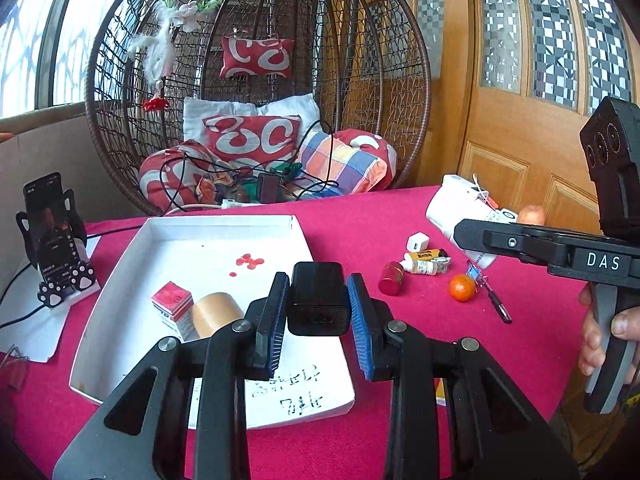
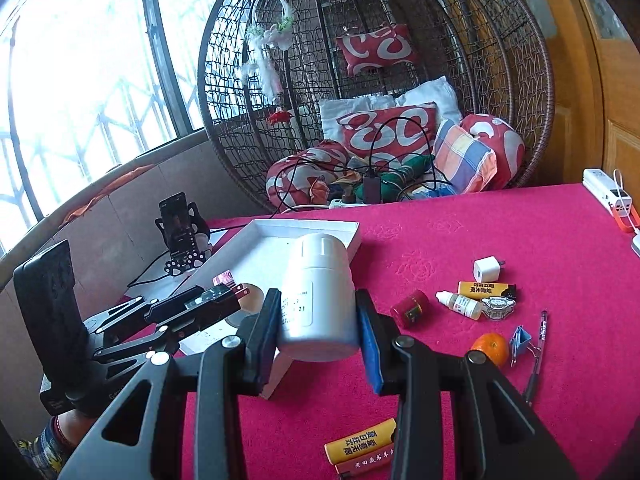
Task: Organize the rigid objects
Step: 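Carry the charger and bottle into the white tray and open both tools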
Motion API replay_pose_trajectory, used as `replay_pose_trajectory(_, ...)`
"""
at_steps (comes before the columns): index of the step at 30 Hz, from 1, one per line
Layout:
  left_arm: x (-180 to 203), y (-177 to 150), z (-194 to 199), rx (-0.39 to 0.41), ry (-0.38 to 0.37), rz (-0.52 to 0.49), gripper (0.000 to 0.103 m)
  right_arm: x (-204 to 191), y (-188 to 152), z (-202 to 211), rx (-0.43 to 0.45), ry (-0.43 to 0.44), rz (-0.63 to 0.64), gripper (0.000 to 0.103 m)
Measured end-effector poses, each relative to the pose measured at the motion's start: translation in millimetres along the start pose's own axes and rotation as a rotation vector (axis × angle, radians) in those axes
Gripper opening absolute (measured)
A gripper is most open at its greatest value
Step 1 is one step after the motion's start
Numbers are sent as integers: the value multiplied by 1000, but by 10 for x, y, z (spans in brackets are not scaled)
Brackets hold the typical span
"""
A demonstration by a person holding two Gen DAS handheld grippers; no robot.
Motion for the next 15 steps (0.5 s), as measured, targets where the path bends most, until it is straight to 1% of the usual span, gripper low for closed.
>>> replay_pose_trajectory(3, -216, 107, -56, 5, 30, 16, 29, -91, 48, -192, -50, 20, 16, 36)
replay_pose_trajectory(7, -579, 248, -252, -29, 74, 57, 29, -181, 131, -435, -98, 33, 34, 36)
replay_pose_trajectory(10, -863, 347, -518, -81, 109, 80, 29, -202, 189, -646, -141, 64, 7, 36)
replay_pose_trajectory(13, -1153, 389, -815, -159, 124, 136, 29, -207, 255, -868, -175, 62, -8, 36)
replay_pose_trajectory(15, -1287, 384, -983, -188, 143, 164, 29, -189, 294, -1022, -188, 60, -26, 36)
Point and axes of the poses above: each gripper's, at about its wrist camera, not at the fingertips, and z roughly against the way its jaws point, x to its right, y to its top, the point moved 4 cm from there along -z, roughly the way its jaws point, and after that the axes turned 11 degrees about y, right-handed, at the moved point
